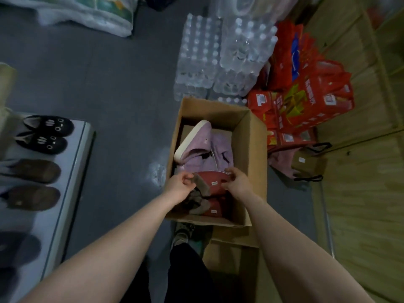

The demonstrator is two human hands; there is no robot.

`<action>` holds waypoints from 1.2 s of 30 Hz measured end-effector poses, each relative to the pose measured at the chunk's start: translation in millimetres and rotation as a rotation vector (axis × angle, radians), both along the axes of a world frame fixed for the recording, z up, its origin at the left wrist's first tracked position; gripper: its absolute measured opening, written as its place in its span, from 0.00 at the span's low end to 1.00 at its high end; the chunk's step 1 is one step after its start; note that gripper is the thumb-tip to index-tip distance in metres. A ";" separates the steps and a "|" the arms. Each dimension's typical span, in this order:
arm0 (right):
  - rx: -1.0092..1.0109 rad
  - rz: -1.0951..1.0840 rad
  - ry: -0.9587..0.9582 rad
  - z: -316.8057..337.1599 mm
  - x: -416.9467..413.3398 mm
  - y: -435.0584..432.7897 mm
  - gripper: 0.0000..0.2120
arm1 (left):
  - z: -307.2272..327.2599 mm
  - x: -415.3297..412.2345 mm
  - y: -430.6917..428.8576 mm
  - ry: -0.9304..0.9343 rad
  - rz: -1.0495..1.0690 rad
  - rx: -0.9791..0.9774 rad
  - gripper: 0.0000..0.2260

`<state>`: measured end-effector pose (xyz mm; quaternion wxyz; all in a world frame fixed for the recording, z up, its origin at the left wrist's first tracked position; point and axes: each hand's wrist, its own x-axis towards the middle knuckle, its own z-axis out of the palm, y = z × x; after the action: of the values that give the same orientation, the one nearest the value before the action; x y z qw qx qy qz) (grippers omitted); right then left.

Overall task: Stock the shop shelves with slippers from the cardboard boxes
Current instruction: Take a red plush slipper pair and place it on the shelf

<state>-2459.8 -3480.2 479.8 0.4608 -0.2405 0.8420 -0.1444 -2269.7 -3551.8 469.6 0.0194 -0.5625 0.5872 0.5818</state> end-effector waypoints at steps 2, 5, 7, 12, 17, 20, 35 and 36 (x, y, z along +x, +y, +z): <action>0.040 0.079 0.019 -17.8 -7.4 -5.5 0.27 | -14.9 -3.8 5.3 -0.043 0.022 0.045 0.12; 0.061 0.170 0.067 -46.6 -12.2 -12.0 0.30 | -36.9 -6.2 12.1 -0.094 0.009 0.123 0.14; 0.066 0.228 0.103 -63.4 -12.5 -16.1 0.29 | -50.7 -9.6 14.0 -0.105 -0.003 0.157 0.16; 0.100 0.314 0.148 -105.2 -13.9 -21.2 0.32 | -74.7 -23.1 13.0 -0.121 -0.081 0.188 0.15; 0.256 0.462 0.246 -122.4 -18.4 -20.2 0.39 | -93.3 -29.2 16.0 -0.156 -0.196 0.224 0.14; 0.328 0.579 0.315 -119.3 -22.3 -20.1 0.35 | -98.3 -29.6 24.3 -0.195 -0.199 0.212 0.12; -0.009 0.376 0.196 -76.7 -30.4 -1.1 0.23 | -99.2 -48.1 49.8 -0.318 -0.264 0.387 0.14; -0.026 0.354 0.182 -75.2 -31.5 0.6 0.22 | -100.3 -47.3 51.0 -0.327 -0.265 0.387 0.16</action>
<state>-2491.3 -3479.6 404.5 0.3980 -0.4029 0.8227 -0.0498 -2317.0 -3500.8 369.2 0.2965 -0.5532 0.5227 0.5769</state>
